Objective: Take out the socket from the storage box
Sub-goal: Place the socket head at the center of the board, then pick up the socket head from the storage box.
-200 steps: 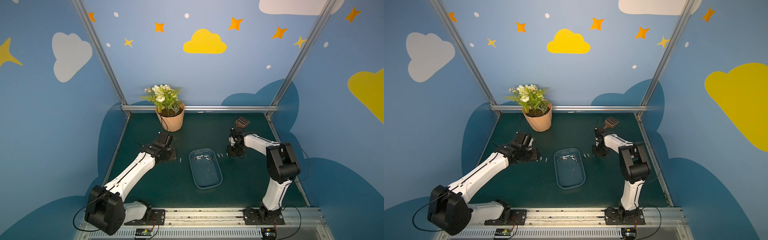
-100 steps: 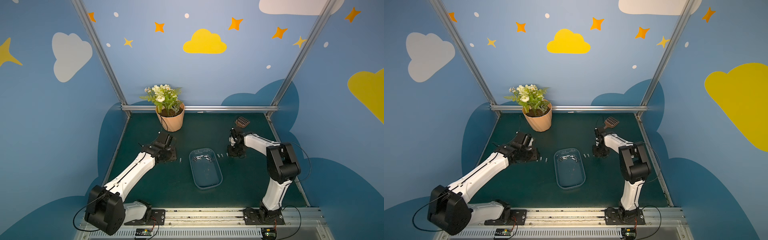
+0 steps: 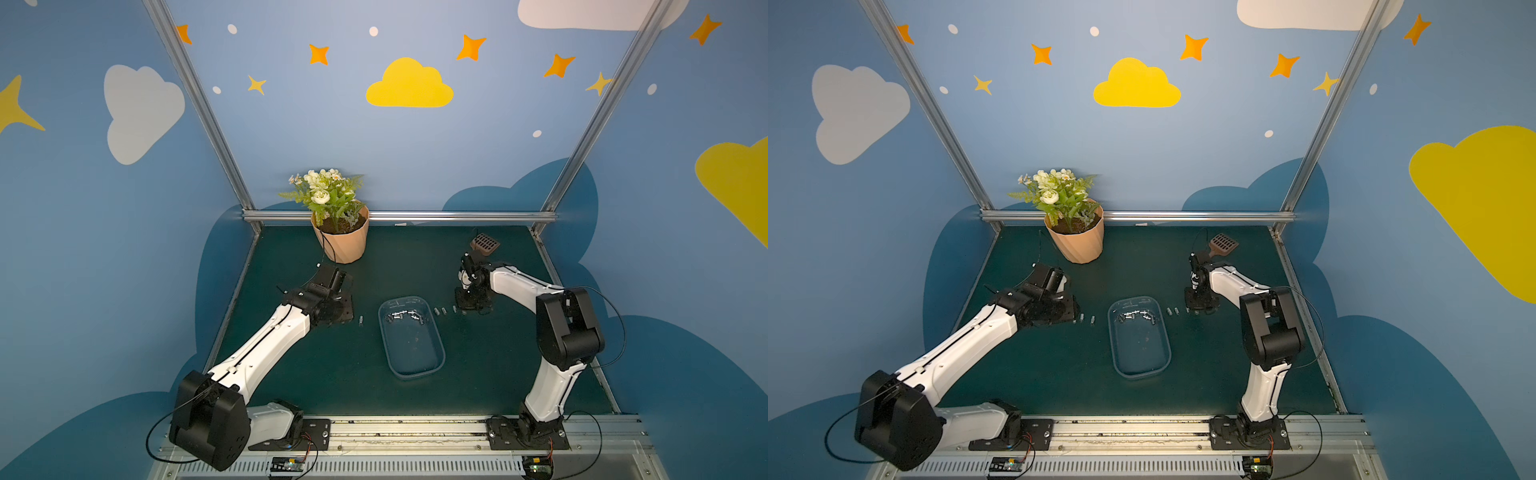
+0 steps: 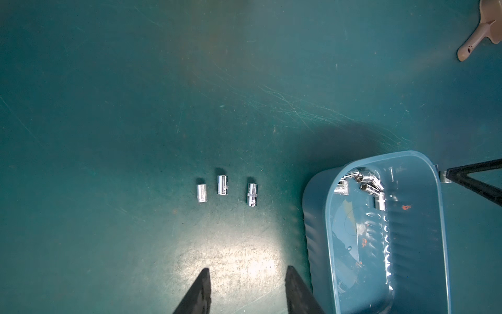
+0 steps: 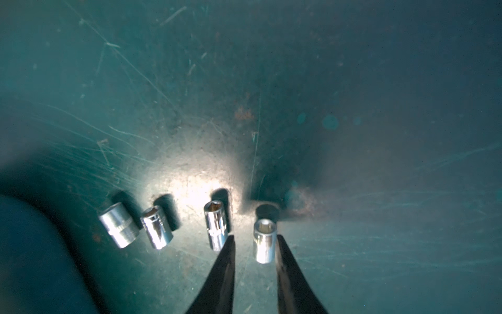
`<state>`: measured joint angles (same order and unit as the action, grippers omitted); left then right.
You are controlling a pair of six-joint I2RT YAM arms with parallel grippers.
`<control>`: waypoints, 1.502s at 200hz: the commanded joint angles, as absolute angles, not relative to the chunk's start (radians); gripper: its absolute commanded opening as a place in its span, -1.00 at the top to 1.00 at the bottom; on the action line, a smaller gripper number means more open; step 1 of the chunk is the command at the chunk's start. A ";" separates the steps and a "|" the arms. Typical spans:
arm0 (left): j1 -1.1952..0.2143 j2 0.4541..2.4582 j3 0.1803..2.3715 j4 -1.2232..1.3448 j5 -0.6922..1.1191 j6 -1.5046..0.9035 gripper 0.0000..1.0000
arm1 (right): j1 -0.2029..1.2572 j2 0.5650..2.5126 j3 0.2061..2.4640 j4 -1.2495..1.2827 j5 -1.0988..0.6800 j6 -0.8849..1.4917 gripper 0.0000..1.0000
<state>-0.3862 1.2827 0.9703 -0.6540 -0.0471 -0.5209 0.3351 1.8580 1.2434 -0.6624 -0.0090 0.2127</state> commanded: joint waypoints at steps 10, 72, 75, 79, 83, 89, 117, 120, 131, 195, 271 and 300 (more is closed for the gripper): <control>-0.383 1.267 0.967 -0.653 -0.037 -0.514 0.08 | 0.333 1.821 1.270 -0.691 -0.015 0.220 0.46; -0.386 1.259 0.988 -0.662 -0.020 -0.507 0.07 | 0.333 1.779 1.273 -0.712 -0.017 0.221 0.46; -0.388 1.257 0.990 -0.662 -0.020 -0.509 0.08 | 0.333 1.772 1.274 -0.713 -0.017 0.221 0.46; -0.391 1.256 0.991 -0.661 -0.019 -0.512 0.08 | 0.333 1.763 1.274 -0.714 -0.016 0.222 0.46; -0.394 1.255 0.995 -0.661 -0.018 -0.516 0.08 | 0.333 1.756 1.273 -0.717 -0.016 0.222 0.46; -0.403 1.255 0.998 -0.660 -0.017 -0.521 0.08 | 0.333 1.740 1.274 -0.720 -0.014 0.221 0.46; -0.473 1.284 1.030 -0.658 -0.030 -0.536 0.08 | 0.334 1.679 1.281 -0.745 -0.008 0.214 0.45; -0.481 1.291 1.034 -0.657 -0.031 -0.537 0.08 | 0.334 1.672 1.281 -0.747 -0.008 0.213 0.45; -0.516 1.318 1.055 -0.651 -0.031 -0.544 0.08 | 0.333 1.648 1.281 -0.754 -0.009 0.211 0.45; -0.660 1.530 1.208 -0.635 -0.037 -0.578 0.08 | 0.332 1.533 1.213 -0.767 -0.024 0.204 0.44; -0.744 1.747 1.352 -0.635 -0.002 -0.615 0.09 | 0.319 1.491 1.133 -0.744 -0.040 0.217 0.44; -0.760 1.824 1.381 -0.634 0.021 -0.640 0.09 | 0.311 1.486 1.114 -0.734 -0.052 0.222 0.44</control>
